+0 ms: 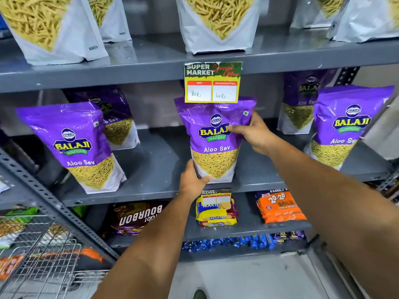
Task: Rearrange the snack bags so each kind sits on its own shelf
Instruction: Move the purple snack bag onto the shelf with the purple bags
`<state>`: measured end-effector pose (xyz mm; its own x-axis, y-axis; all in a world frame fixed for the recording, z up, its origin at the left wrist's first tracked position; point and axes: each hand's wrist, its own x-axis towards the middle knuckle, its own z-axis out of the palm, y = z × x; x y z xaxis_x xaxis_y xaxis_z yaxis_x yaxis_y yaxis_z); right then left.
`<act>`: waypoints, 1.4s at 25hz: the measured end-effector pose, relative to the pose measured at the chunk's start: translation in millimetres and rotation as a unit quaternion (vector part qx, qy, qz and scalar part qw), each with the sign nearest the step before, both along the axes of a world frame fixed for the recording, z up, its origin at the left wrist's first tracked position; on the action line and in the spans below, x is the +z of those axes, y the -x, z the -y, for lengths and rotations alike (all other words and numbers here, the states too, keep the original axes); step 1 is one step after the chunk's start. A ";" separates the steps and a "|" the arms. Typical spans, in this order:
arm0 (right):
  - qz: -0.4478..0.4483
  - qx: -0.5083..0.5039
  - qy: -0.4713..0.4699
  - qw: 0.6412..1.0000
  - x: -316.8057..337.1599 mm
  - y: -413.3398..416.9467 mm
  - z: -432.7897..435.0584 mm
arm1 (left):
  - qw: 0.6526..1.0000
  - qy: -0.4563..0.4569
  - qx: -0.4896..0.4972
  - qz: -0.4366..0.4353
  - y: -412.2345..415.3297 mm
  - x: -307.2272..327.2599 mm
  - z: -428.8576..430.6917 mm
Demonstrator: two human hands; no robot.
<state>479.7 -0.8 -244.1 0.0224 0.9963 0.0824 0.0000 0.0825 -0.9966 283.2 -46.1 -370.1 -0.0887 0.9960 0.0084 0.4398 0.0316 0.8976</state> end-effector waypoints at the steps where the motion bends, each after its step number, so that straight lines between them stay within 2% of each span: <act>1: 0.014 0.012 0.020 1.000 -4.8 -3.7 2.4 | 1.000 -0.001 0.005 0.001 0.5 0.0 1.1; 5: 0.137 0.071 0.129 0.980 -45.9 -13.5 20.2 | 1.000 0.006 0.007 0.003 7.1 0.0 3.7; 7: 0.167 0.092 0.158 0.969 -65.8 -8.6 29.0 | 1.000 0.007 0.002 -0.003 9.6 -1.6 3.5; 32: 0.206 0.057 0.160 0.964 -81.5 -5.6 30.7 | 0.999 0.038 -0.008 0.013 6.2 -7.0 -4.9; 35: 0.244 0.037 0.162 0.955 -81.8 -3.7 33.8 | 0.999 0.030 -0.017 0.002 4.4 -2.2 2.8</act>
